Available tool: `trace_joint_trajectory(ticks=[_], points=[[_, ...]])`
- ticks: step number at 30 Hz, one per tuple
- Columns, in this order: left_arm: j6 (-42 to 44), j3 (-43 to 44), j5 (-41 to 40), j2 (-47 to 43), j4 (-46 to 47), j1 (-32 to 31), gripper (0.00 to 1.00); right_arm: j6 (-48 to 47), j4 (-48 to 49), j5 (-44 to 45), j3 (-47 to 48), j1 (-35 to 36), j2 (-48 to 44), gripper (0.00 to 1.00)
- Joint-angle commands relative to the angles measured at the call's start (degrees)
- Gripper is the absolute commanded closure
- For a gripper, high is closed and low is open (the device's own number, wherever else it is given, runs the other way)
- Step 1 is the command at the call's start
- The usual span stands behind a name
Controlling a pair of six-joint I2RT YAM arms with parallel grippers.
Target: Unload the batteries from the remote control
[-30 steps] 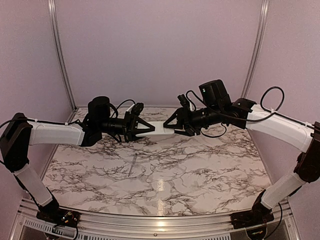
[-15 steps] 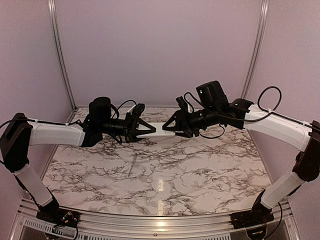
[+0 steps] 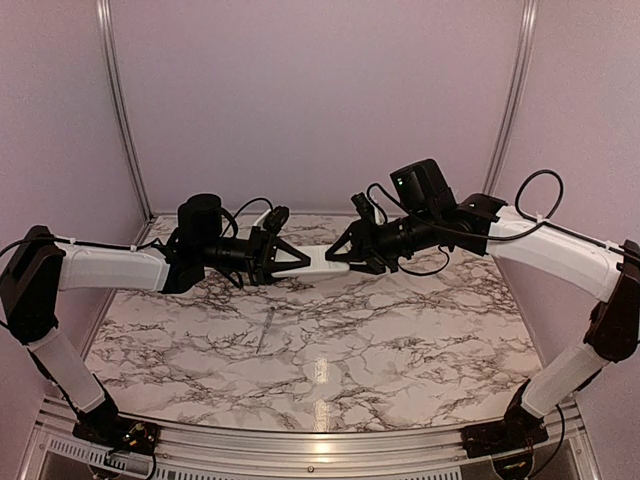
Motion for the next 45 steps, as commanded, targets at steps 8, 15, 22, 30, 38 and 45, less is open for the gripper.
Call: trace_joint_trajectory(ticks=[8,15,22,30,38,45], points=[[0.7,1.8,-0.4,-0.2,-3.2,-0.7,1.0,0.5,-0.4,1.7,3.1,2.2,0.6,0.61],[0.7,1.3,-1.2,-0.3,-3.5,-0.9,1.0,0.9,-0.3,2.2,3.2,3.0,0.9,0.55],[1.2,1.3,-1.8,-0.5,-4.8,-1.1,1.0,0.9,-0.3,2.6,3.5,3.5,1.0,0.5],[2.1,1.4,-2.2,-1.0,-6.4,-1.3,1.0,0.2,-2.0,3.3,3.7,3.6,0.2,0.6],[2.6,1.1,-2.4,-2.0,-7.7,-1.3,1.0,-0.3,-2.9,3.3,3.3,3.6,-0.9,0.67],[2.3,1.0,-2.5,-2.4,-7.7,-1.3,1.0,-0.4,-3.0,3.1,3.0,3.6,-1.5,0.72]])
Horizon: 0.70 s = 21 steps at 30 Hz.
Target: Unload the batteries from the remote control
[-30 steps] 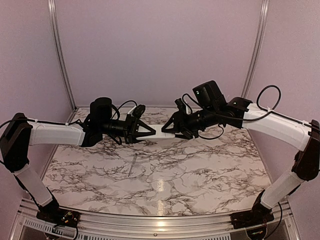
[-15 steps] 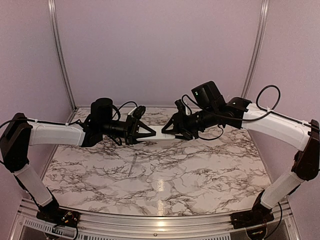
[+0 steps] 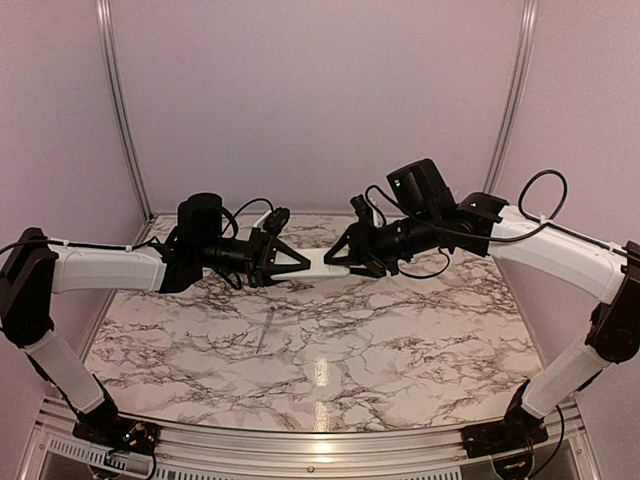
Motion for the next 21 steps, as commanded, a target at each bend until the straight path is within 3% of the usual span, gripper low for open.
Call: trace_joint_trajectory(ticks=[1,10,21], points=[[0.1,0.8,-2.3,-0.9,-3.4,-0.7,1.0,-1.3,0.0,-0.1,1.9,1.4,-1.1,0.72],[-0.1,0.9,-2.3,-1.5,-3.4,-0.7,1.0,-1.0,0.3,-0.2,0.3,1.4,-2.7,0.78],[-2.8,1.0,-1.3,-2.0,-0.4,-0.7,1.0,-0.6,0.8,-1.6,-0.9,1.4,-5.2,0.92]])
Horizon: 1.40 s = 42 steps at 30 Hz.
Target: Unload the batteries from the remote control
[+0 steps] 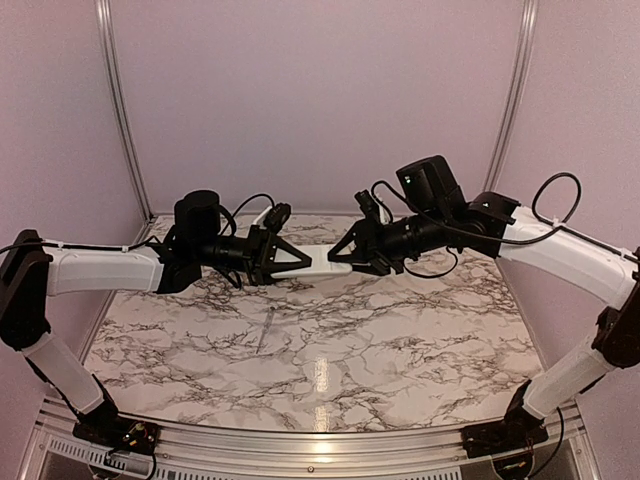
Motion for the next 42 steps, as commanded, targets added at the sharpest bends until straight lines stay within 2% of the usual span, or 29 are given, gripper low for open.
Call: trace_joint_trajectory(ticks=[1,15,21,28,30,33,35,39,42], points=[[-3.0,0.8,-0.9,-0.6,-0.4,-0.2,1.0,-0.6,1.4,-1.5,-0.6,1.1,-2.9,0.92],[-16.3,0.7,4.1,1.8,17.9,-0.2,1.0,1.8,10.2,-7.3,-4.8,1.1,-6.9,0.94],[-16.1,1.1,4.0,2.2,17.1,-0.2,1.0,1.5,9.7,-6.8,-5.1,1.1,-6.4,0.94],[-12.4,2.1,3.5,1.7,11.0,-0.2,1.0,1.2,9.0,-6.4,-4.2,1.1,-5.3,0.88],[-7.4,3.2,2.3,1.0,5.0,-0.1,1.0,0.7,7.7,-6.1,-3.9,1.1,-5.2,0.85],[1.5,6.3,0.0,0.2,-8.8,-0.1,1.0,0.5,6.9,-5.5,-3.7,1.2,-5.3,0.8],[4.6,7.8,-0.4,0.2,-14.1,-0.1,1.0,0.5,6.8,-5.3,-3.7,1.1,-5.1,0.77],[5.1,7.6,-0.3,0.3,-15.5,-0.1,1.0,0.6,7.1,-5.5,-3.3,1.1,-4.6,0.7],[5.7,7.9,-0.3,0.0,-16.6,0.0,1.0,0.5,6.7,-5.2,-2.8,1.1,-4.5,0.69]])
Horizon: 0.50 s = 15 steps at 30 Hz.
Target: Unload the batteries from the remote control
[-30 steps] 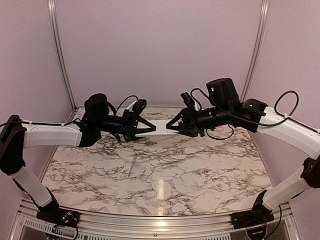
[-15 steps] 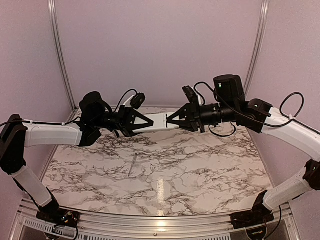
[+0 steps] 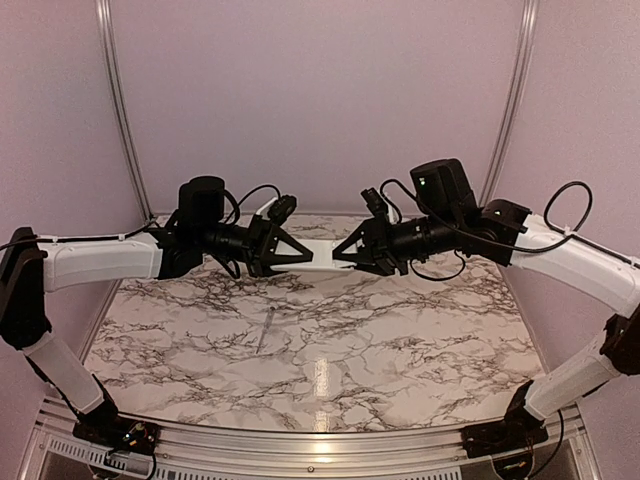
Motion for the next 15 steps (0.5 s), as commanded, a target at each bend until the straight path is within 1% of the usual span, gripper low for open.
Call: trace_joint_trajectory(ticks=[1,7,15], points=[[2.7,1.5,-5.1,-0.5,-8.2,-0.2,1.0,-1.4,1.2,-2.2,1.7,1.4,0.2,0.69],[5.5,2.8,-5.3,-1.2,-12.3,0.5,1.0,-1.3,0.4,-1.6,1.8,1.4,0.2,0.69],[8.5,2.2,-4.9,-2.2,-16.4,2.7,1.0,-1.7,-0.6,-0.8,1.7,1.3,-0.5,0.68]])
